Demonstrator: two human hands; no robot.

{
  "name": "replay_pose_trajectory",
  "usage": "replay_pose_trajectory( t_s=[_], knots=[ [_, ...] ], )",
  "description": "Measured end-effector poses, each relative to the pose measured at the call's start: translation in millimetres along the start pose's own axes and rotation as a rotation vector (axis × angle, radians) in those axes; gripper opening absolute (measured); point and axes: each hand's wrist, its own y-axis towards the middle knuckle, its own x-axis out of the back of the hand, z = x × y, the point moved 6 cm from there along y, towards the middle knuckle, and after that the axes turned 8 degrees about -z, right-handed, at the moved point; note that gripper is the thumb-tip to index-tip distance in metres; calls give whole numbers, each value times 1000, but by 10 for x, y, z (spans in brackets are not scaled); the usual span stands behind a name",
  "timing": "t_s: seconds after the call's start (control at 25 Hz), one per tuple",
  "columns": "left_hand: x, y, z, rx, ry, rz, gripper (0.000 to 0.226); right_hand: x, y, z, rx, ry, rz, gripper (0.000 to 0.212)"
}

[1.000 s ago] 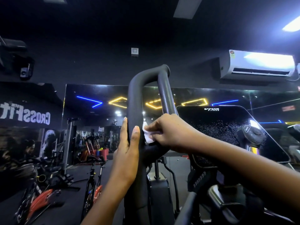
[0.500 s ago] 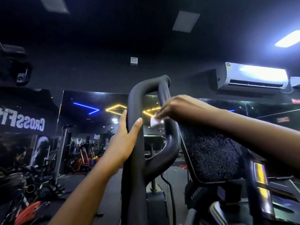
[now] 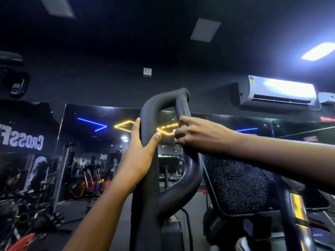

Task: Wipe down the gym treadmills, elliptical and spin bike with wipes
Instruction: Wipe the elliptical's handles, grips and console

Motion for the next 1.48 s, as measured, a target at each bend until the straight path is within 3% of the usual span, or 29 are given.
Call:
replay_pose_trajectory(
  t_s=[0.16,0.28,0.4,0.48,0.6,0.8,1.08,1.2,1.28,1.48],
  knots=[
    [0,-2,15,13,12,-9,69,157,-212,386,22,191,44,17],
    [-9,-14,8,18,17,-7,68,169,-157,179,-78,334,118,29],
    [-9,-9,19,29,14,-8,67,137,114,-410,-235,248,-57,34],
    [-6,-5,34,34,27,-7,67,29,256,-668,-274,136,-68,35],
    [-4,1,36,22,41,-6,67,-175,212,-724,-230,52,45,36],
    [-8,18,33,8,42,-1,67,53,-107,-297,-46,20,-204,32],
    [-15,20,39,13,21,-7,66,320,-445,436,-39,122,55,38],
    [-6,7,40,28,14,-8,65,443,-287,670,-130,318,214,30],
    [-7,-13,33,25,11,-12,63,528,-55,531,-278,492,163,36],
    [-8,-26,31,35,11,-14,61,56,315,-573,-1063,694,-104,26]
  ],
)
